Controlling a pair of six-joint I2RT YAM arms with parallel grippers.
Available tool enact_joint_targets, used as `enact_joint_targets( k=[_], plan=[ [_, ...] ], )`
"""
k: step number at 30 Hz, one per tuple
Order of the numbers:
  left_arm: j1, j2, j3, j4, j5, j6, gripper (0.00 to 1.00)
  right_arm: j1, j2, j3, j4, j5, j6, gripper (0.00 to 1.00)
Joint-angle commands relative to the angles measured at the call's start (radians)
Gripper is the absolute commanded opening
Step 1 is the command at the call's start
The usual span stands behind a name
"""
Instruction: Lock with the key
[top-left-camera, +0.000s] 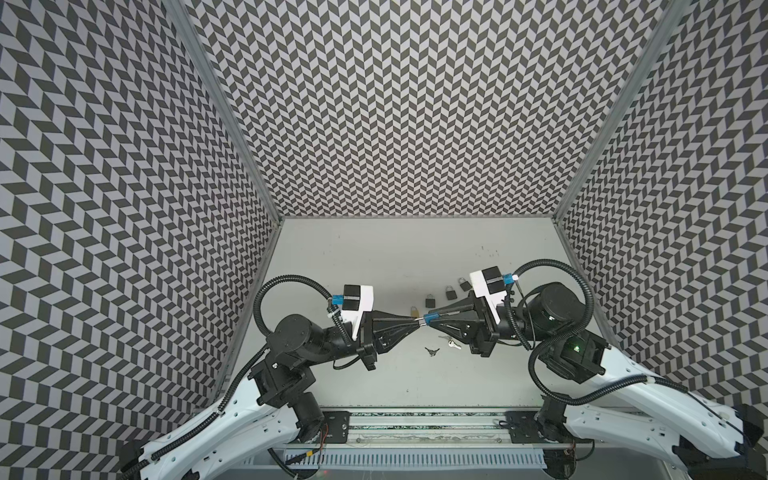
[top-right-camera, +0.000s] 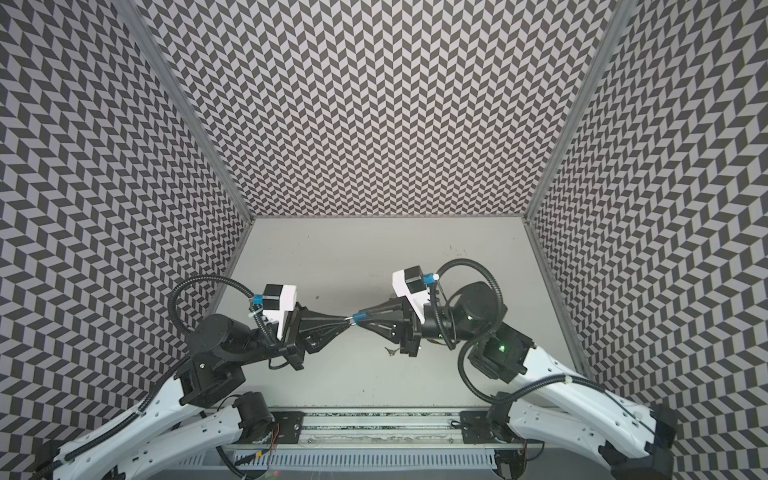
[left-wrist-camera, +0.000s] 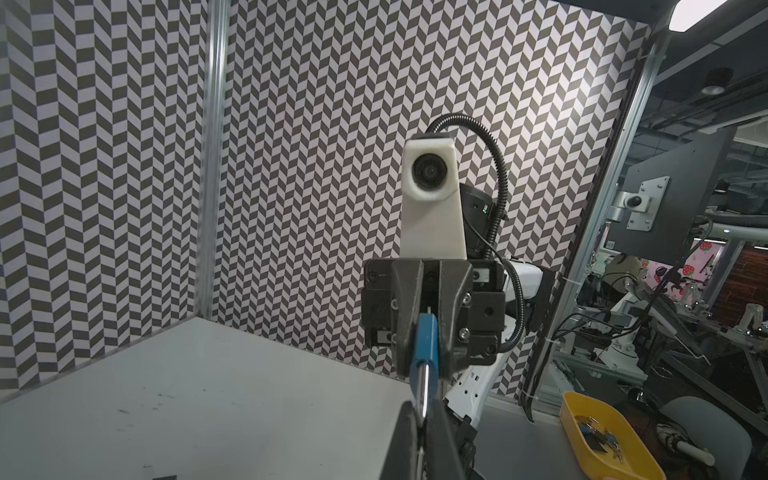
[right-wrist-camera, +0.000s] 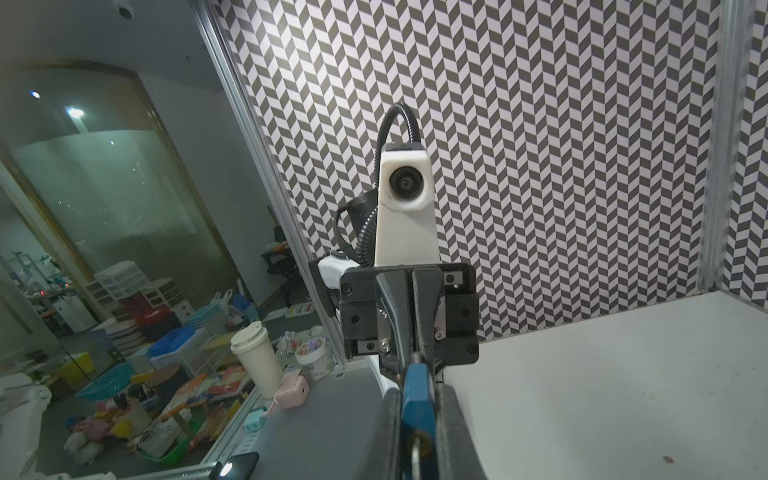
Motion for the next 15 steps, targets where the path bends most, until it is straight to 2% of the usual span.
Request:
enact_joint_targets(
  k=[1,9,15],
  plan=[
    [0.003,0.003,0.052,-0.048,0.003,0.043,0.00,0.004,0.005,0.050,-0.115,-0.047,-0.089,0.00],
    [0.001,0.021,0.090,-0.103,0.057,0.093,0.00,0.003,0.001,0.095,-0.181,-0.047,-0.141,0.00],
    [-0.005,0.086,0.096,-0.077,0.120,0.085,0.00,0.012,0.054,0.098,-0.173,-0.072,-0.125,0.00]
  ],
)
